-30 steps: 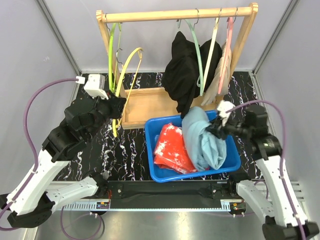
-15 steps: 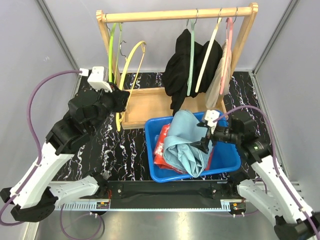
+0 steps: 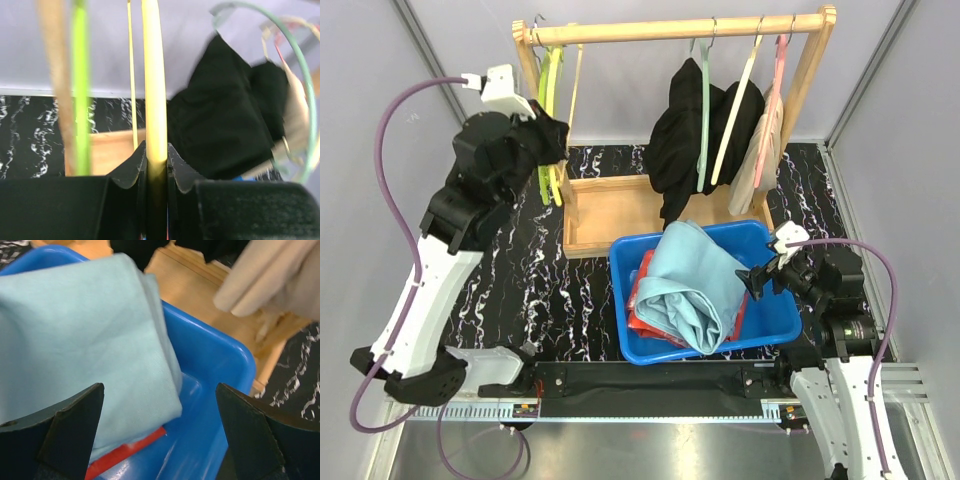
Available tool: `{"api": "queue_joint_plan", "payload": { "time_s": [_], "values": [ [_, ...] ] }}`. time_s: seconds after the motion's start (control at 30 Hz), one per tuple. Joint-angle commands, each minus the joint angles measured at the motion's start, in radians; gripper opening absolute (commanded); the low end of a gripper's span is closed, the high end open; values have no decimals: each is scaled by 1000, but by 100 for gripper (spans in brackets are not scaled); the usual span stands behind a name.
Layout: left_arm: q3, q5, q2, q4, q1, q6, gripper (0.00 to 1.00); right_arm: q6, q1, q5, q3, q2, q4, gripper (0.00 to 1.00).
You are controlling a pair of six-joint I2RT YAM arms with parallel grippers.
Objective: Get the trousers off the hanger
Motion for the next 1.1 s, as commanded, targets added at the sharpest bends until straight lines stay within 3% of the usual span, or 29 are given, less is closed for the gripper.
{"api": "queue_joint_plan", "payload": {
  "time_s": [0.0, 0.23, 0.47, 0.53, 0.7, 0.73, 0.83, 1.07],
  "values": [
    [85, 100, 40, 70, 75, -52, 0, 46, -40, 77, -23, -14, 82, 100],
    [119, 184, 108, 43, 144, -110, 0, 60, -57, 88, -38, -28, 107, 100],
    [34, 189, 56, -3, 149, -135, 1, 64, -62, 89, -44, -29, 115, 100],
    [22, 191, 39, -12, 149, -139, 11, 64, -60, 88, -48, -28, 119, 100],
    [86, 214, 2, -58, 149, -142, 66, 68, -60, 77, -54, -22, 130, 100],
    [95, 212, -1, -86, 149, -147, 72, 68, -60, 74, -57, -20, 133, 99],
    [111, 200, -33, -111, 149, -153, 83, 68, -60, 77, -58, -25, 136, 100],
    [109, 203, -89, -94, 149, -124, 85, 77, -62, 81, -64, -29, 147, 100]
  ]
}}
